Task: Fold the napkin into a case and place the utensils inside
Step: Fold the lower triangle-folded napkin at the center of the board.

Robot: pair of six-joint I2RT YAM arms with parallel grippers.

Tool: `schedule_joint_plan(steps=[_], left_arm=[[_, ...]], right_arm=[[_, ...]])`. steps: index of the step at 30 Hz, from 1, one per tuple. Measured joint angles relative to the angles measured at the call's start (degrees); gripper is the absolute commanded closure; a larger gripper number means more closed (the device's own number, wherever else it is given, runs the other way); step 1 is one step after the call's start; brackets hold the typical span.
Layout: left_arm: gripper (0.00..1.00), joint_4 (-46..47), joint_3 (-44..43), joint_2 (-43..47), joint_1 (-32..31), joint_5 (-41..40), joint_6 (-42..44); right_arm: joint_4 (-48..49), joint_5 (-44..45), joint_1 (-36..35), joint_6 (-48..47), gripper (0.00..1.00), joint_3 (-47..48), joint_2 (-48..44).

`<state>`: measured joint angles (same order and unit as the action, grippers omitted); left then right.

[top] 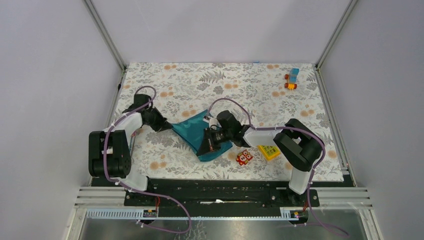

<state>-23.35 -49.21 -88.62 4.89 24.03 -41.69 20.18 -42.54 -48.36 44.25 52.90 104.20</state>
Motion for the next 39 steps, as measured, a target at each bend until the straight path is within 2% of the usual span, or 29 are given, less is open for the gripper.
schedule_joint_plan(steps=[11, 17, 25, 36, 39], left_arm=[[1.0, -7.6, -7.9, 0.4, -12.9, -21.2, -9.5], [1.0, -12.7, -15.0, -2.4, -18.8, -28.3, -14.8], [1.0, -17.0, -21.7, -9.5, -23.9, -33.6, -19.9], [1.0, -18.1, -29.9, -18.5, -28.1, -34.4, -22.0], [1.0, -18.1, -31.1, -20.6, -28.4, -34.4, -22.0]], right_arm=[[4.5, -1.0, 3.3, 2.1, 1.0, -5.0, 0.0], [6.1, -1.0, 5.3, 2.2, 1.0, -7.5, 0.0], [5.6, -0.3, 6.1, 0.5, 1.0, -8.9, 0.0], [1.2, 2.2, 7.0, -4.2, 1.0, -9.2, -1.1], [-0.2, 3.1, 7.5, -5.4, 0.97, -9.2, -1.3]])
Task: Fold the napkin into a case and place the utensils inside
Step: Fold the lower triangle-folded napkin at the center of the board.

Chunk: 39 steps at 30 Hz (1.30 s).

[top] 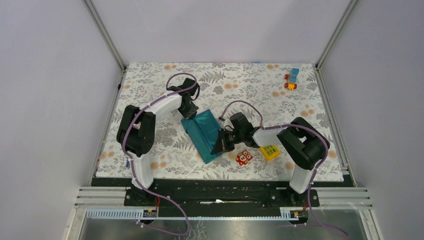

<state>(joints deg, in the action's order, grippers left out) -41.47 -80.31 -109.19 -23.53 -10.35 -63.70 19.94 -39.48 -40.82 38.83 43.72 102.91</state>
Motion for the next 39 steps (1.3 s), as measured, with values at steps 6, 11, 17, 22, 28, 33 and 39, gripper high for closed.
schedule_joint_plan(steps=[6, 11, 17, 22, 28, 33, 39], left_arm=[[1.0, 0.1, -0.7, -2.4, -0.3, 0.0, 0.2], [1.0, 1.0, -0.7, -2.8, -0.3, 0.0, 0.6], [1.0, 1.4, -0.7, -2.8, -0.3, 0.0, 1.3], [1.0, 1.7, -0.7, -2.8, -0.3, 0.0, 2.0], [1.0, 2.2, -0.7, -3.2, 0.0, 0.3, 2.3], [1.0, 2.5, -0.7, -3.2, 0.8, 1.1, 2.4], [1.0, 2.9, -0.7, -3.2, 2.0, 1.9, 2.5]], right_arm=[[-3.2, 2.5, 0.2, -3.0, 0.7, 0.2, -0.3], [-8.7, 4.4, 0.3, -6.3, 0.48, 1.0, -1.7], [-13.7, 9.8, 0.3, -11.4, 0.18, 1.8, -7.1], [-15.1, 16.5, 0.3, -15.1, 0.15, 4.4, -10.8], [-13.8, 17.6, 0.4, -15.9, 0.38, 17.4, -2.0], [-11.2, 14.7, 1.5, -15.1, 0.46, 25.4, 8.3], [-12.2, 11.4, 2.4, -16.1, 0.5, 34.4, 19.1]])
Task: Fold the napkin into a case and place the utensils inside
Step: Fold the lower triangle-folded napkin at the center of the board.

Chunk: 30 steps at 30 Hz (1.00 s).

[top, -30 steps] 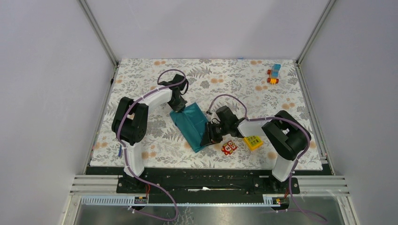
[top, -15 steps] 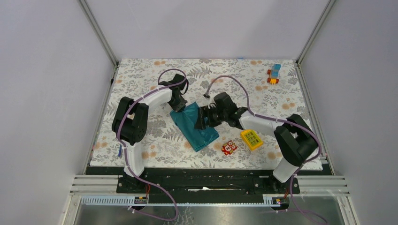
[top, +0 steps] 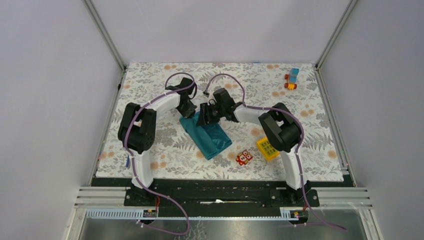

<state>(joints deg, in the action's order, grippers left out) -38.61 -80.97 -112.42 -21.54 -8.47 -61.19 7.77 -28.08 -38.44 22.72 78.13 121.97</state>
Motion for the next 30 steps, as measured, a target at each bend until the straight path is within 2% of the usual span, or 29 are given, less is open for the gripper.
schedule_joint_plan(steps=[4, 9, 13, 14, 16, 21, 23, 28, 30], left_arm=[[1.0, 0.6, 0.0, 0.0, 0.3, 0.7, 0.2], [1.0, 1.0, 0.0, 0.0, 0.5, 1.3, 0.3], [1.0, 1.4, 0.0, 0.0, 0.6, 2.0, 0.3], [0.97, 1.5, 0.0, 0.0, 0.6, 2.2, 0.3], [0.88, 1.7, 0.0, 0.0, 0.7, 2.6, 0.4], [0.54, 4.2, 2.0, 0.4, 1.5, 4.5, 1.5], [0.45, 5.8, 3.8, 1.5, 1.7, 5.7, 2.5], [0.28, 8.7, 9.2, 8.6, 2.2, 9.9, 4.7], [0.15, 10.0, 10.2, 12.3, 2.6, 11.6, 6.2]], right_arm=[[-1.1, -0.9, 0.0, -0.6, 0.62, 3.8, 2.6], [-1.2, -1.6, 0.0, -0.7, 0.7, 4.6, 3.2], [-1.3, -1.6, 0.0, -0.5, 0.84, 5.1, 4.2], [-1.4, -1.6, 0.0, -0.4, 0.89, 5.2, 4.5], [-1.4, -1.5, 0.0, -0.1, 1.0, 5.5, 4.9], [-1.8, -1.4, 0.3, 1.1, 1.0, 6.4, 5.7], [-2.1, -1.5, 0.5, 1.4, 1.0, 6.6, 5.8], [-2.3, -1.6, 1.0, 1.7, 1.0, 8.3, 7.0], [-2.4, -1.6, 1.1, 1.8, 1.0, 8.3, 7.1]])
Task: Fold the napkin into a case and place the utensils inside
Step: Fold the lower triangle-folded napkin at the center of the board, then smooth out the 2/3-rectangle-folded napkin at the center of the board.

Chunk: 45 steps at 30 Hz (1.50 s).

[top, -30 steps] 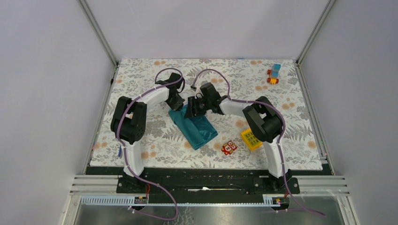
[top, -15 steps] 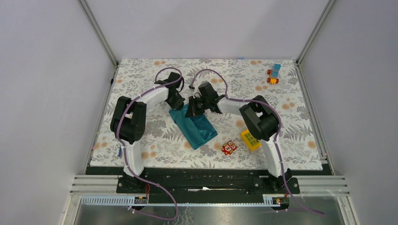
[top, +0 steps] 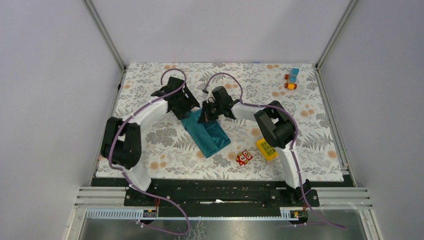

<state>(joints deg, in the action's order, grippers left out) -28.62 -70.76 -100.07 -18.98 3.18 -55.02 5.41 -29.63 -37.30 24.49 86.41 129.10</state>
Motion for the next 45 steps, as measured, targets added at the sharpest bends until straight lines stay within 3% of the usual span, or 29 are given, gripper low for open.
schedule_joint_plan(steps=[4, 9, 15, 21, 30, 34, 40, 45], left_arm=[[0.19, 5.1, 2.7, 6.6, 1.5, 6.1, 2.9], [0.62, 11.8, 9.1, 9.5, 6.2, 13.5, 5.0], [0.87, 17.6, 14.8, 6.4, 12.4, 20.3, 5.6], [0.93, 22.8, 14.9, 2.0, 13.1, 22.7, 5.7], [0.95, 29.1, 14.9, -3.7, 13.0, 25.2, 5.2], [0.95, 31.1, 14.9, -5.6, 13.0, 26.3, 5.0], [0.96, 33.5, 14.9, -8.8, 13.0, 27.2, 4.6], [0.91, 33.4, 14.3, -9.7, 13.0, 28.1, 4.6]], right_arm=[[0.0, 0.0, 0.0, 0.0, 1.0, 0.0, 0.1], [-0.1, 0.0, 0.1, 0.6, 0.96, 0.0, 0.1], [-0.2, 0.0, 0.3, 1.3, 0.93, 0.0, 0.1], [-0.5, 0.0, 0.4, 1.3, 0.9, 1.1, 0.4], [-2.6, 0.0, 0.5, 1.0, 0.84, 2.9, 0.4], [-4.2, 0.1, 0.5, 0.7, 0.69, 3.9, 0.5], [-14.6, 2.6, 0.5, -0.6, 0.44, 11.2, 0.7], [-20.8, 4.6, 0.6, -2.1, 0.39, 13.4, -1.1]])
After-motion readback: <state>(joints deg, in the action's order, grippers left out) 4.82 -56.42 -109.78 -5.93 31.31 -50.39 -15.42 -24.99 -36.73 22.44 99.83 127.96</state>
